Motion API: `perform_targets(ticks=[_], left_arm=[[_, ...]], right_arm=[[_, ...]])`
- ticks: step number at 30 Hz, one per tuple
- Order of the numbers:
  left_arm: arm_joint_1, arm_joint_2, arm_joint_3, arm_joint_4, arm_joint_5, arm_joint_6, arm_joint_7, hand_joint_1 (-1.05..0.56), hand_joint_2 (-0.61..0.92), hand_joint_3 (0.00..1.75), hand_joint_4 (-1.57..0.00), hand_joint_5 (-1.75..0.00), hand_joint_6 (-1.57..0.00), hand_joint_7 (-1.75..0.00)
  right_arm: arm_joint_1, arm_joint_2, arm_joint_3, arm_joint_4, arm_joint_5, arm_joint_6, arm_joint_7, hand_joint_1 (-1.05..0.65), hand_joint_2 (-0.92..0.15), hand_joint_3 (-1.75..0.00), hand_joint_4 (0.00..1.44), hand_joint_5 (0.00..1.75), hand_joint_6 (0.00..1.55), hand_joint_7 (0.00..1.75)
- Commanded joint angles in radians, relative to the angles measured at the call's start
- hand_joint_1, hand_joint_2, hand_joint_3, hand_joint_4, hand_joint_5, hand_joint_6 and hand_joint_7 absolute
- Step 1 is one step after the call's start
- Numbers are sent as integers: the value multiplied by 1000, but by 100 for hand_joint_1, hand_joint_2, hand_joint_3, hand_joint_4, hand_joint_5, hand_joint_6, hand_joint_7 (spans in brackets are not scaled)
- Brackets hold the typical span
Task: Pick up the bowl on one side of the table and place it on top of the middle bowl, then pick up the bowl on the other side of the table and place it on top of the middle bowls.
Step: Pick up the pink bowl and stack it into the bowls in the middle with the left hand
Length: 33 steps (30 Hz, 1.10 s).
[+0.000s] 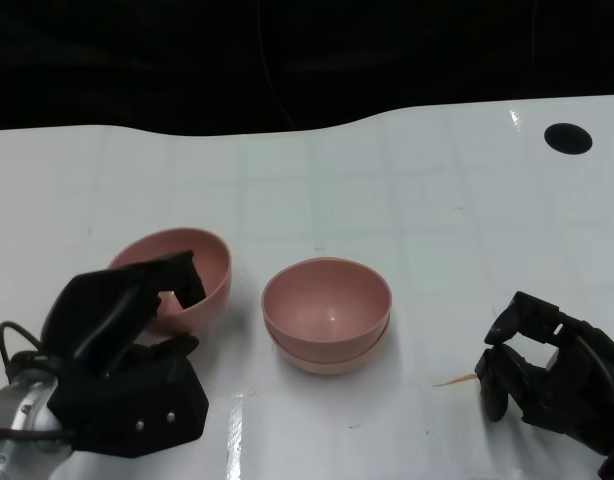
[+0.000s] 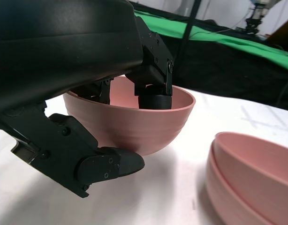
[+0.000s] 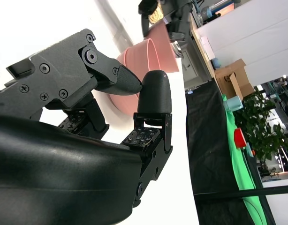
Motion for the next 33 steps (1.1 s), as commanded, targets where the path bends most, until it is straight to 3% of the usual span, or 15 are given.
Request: perform_targets(ticks=[1,6,14,25,28,33], left_arm=[[27,30,25,-146,-11,74,-88,-5,61,100,-72,-175,-56,-175],[16,53,37,-337,12,167,-208,-2,61,91,-66,-175,-51,-175],[-31,43,29,-483,13,238,-334,-2,66,77,-66,-175,-51,-175],[-79,11,-39,-479,35,199,-346,-8,76,48,-65,-175,-54,-168],[-81,9,-41,-476,34,195,-345,-9,78,46,-65,-175,-54,-168],[-128,-57,-80,-447,22,186,-341,-6,79,50,-67,-175,-54,-174]], right_arm=[[-9,-9,-5,12,-7,-13,1,-17,-59,-97,91,175,82,146],[-14,-9,-4,25,-10,-20,0,-16,-58,-96,92,175,83,145],[-12,-3,-6,23,-15,-18,-1,-16,-58,-98,91,175,84,144],[-9,0,2,19,-19,-20,-2,-15,-56,-103,90,175,82,146],[-10,0,2,20,-20,-23,-2,-16,-56,-102,90,175,82,146],[-9,6,12,19,-41,-39,-20,-17,-57,-101,89,175,82,146]])
